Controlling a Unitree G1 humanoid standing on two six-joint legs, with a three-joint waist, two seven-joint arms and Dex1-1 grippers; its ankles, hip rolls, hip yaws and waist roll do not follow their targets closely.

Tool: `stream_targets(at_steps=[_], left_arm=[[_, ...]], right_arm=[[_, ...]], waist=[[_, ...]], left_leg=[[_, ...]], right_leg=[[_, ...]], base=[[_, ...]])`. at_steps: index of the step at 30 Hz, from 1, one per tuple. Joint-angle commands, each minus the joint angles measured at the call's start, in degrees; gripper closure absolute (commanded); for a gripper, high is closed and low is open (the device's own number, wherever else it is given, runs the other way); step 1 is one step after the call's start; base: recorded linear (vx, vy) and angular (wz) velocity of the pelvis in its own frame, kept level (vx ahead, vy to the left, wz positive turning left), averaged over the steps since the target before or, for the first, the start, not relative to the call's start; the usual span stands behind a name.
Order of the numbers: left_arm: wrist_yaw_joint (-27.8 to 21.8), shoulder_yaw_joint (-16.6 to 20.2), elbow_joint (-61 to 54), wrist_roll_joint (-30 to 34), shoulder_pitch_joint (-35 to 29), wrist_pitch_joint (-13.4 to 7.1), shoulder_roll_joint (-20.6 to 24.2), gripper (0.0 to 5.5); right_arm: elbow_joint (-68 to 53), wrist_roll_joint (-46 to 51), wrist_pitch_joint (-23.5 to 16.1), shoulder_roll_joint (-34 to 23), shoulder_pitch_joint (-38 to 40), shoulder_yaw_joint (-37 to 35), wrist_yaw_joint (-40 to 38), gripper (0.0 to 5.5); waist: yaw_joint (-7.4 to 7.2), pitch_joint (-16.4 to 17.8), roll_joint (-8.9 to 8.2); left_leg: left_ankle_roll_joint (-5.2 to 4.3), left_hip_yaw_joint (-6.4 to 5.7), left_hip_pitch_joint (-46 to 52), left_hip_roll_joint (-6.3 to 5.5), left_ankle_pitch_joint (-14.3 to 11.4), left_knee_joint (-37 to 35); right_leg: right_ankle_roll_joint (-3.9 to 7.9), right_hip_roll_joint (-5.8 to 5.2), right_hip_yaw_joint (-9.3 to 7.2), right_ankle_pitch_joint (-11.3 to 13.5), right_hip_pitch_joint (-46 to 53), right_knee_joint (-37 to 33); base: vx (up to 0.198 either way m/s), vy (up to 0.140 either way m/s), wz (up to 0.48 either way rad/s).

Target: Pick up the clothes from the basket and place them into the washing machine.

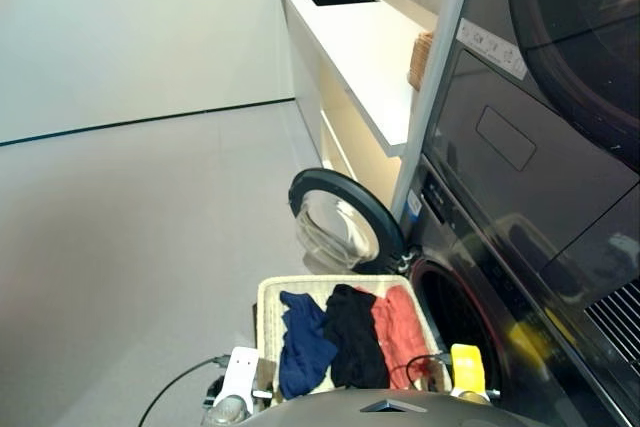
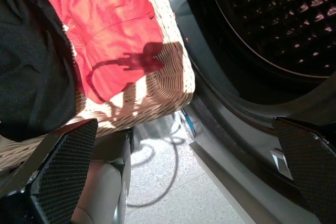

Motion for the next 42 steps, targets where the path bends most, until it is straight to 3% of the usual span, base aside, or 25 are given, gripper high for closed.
stream_targets(at_steps=[1,23,34,42], left_arm=[[-0.9,-0.6,3.7,0.2,-4.7,-1.5,-1.6,0.0],[-0.8,0.0,3.8,-1.7,-5.3,-1.0,-2.0,0.0],[1.0,-4.9,-0.8,2.6,-9.4,-2.4,-0.8,0.0],[3.8,-9.5,-5.2,0.4,-16.6,-3.5,-0.4,0.0]], right_arm=[[2.1,-1.4,-2.3,0.0,-3.7,1.2,0.3,0.0],[1.2,-3.0,-2.1,0.1,-4.0,3.0,0.6,0.0],[-4.7,-6.1,-3.2,-0.1,-6.3,9.0,0.3,0.0],[-14.5,-8.2,-4.5,-1.7,-12.5,15.4,-1.3,0.0]], waist=[[-0.96,0.6,-1.97],[-0.9,0.7,-1.96],[-1.36,3.5,-1.96],[-1.91,9.1,-1.69]], left_leg=[[-1.36,-1.54,-0.2,-1.82,-0.7,-0.1],[-1.26,-1.52,-0.8,-1.98,-0.7,-0.1],[-1.12,-1.53,-4.4,-2.27,0.5,-0.1],[-0.82,-1.24,-14.1,-2.83,3.3,0.5]], right_leg=[[4.7,-1.34,0.4,-0.9,1.9,-0.6],[4.74,-1.45,0.37,-0.8,1.3,-0.6],[4.96,-1.53,0.79,0.3,-2.7,-0.1],[4.94,-1.82,1.53,2.3,-13.4,2.4]], base=[[0.0,0.0,0.0],[0.0,0.0,0.0],[-0.028,0.005,-0.001],[-0.119,0.016,-0.015]])
